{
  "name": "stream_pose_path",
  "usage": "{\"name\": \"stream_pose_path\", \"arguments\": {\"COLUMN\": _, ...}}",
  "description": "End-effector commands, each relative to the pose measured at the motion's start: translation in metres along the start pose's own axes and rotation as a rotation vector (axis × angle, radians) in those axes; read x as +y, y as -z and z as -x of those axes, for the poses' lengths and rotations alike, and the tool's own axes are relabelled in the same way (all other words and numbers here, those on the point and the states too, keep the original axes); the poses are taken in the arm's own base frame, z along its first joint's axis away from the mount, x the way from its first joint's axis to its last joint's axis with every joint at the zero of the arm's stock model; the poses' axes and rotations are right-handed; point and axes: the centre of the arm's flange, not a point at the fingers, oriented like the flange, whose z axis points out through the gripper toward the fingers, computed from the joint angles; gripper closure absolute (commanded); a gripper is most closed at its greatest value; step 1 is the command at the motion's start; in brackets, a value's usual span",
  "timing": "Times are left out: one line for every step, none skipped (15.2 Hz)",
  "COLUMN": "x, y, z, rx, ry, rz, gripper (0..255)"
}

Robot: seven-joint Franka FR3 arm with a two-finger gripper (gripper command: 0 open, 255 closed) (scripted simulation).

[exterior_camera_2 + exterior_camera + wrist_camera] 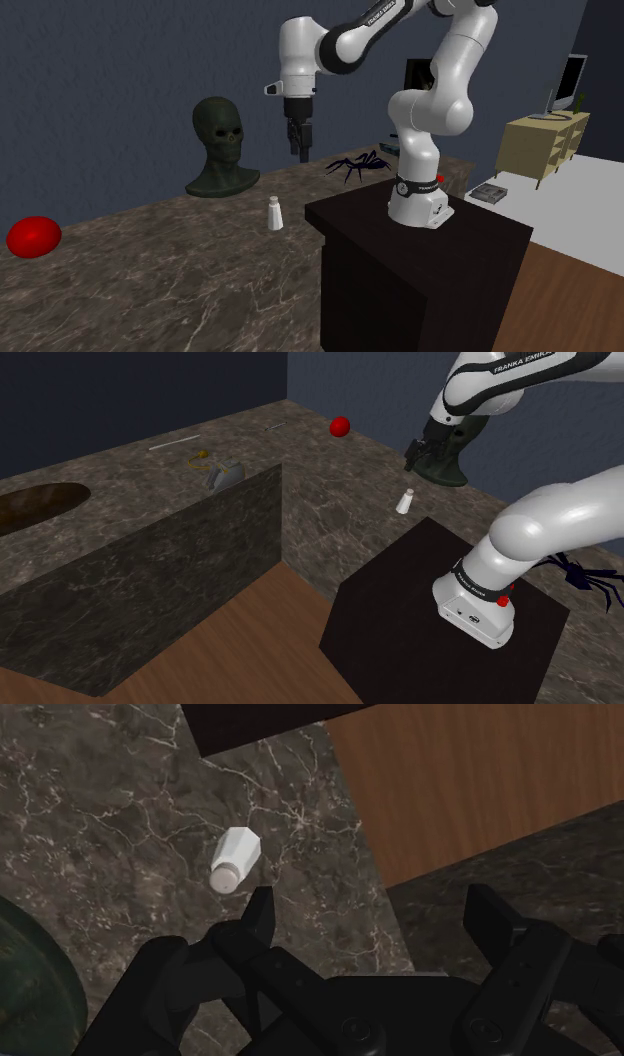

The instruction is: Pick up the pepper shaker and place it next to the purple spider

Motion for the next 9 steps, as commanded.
{"name": "stream_pose_path", "arguments": {"x": 0.016, "y": -0.018, "z": -0.006, "rx": 0.012, "ry": -0.002, "rz": 0.005, "gripper": 0}}
{"name": "stream_pose_path", "arguments": {"x": 0.024, "y": -0.029, "z": -0.008, "rx": 0.016, "ry": -0.003, "rz": 0.007, "gripper": 0}}
{"name": "stream_pose_path", "arguments": {"x": 0.032, "y": -0.039, "z": -0.011, "rx": 0.020, "ry": -0.004, "rz": 0.009, "gripper": 0}}
{"name": "stream_pose_path", "arguments": {"x": 0.039, "y": -0.049, "z": -0.013, "rx": 0.024, "ry": -0.006, "rz": 0.011, "gripper": 0}}
{"name": "stream_pose_path", "arguments": {"x": 0.047, "y": -0.059, "z": -0.016, "rx": 0.028, "ry": -0.007, "rz": 0.013, "gripper": 0}}
{"name": "stream_pose_path", "arguments": {"x": 0.054, "y": -0.069, "z": -0.018, "rx": 0.032, "ry": -0.008, "rz": 0.015, "gripper": 0}}
{"name": "stream_pose_path", "arguments": {"x": 0.062, "y": -0.079, "z": -0.021, "rx": 0.036, "ry": -0.010, "rz": 0.017, "gripper": 0}}
{"name": "stream_pose_path", "arguments": {"x": 0.070, "y": -0.089, "z": -0.023, "rx": 0.040, "ry": -0.011, "rz": 0.019, "gripper": 0}}
{"name": "stream_pose_path", "arguments": {"x": 0.077, "y": -0.099, "z": -0.026, "rx": 0.044, "ry": -0.013, "rz": 0.021, "gripper": 0}}
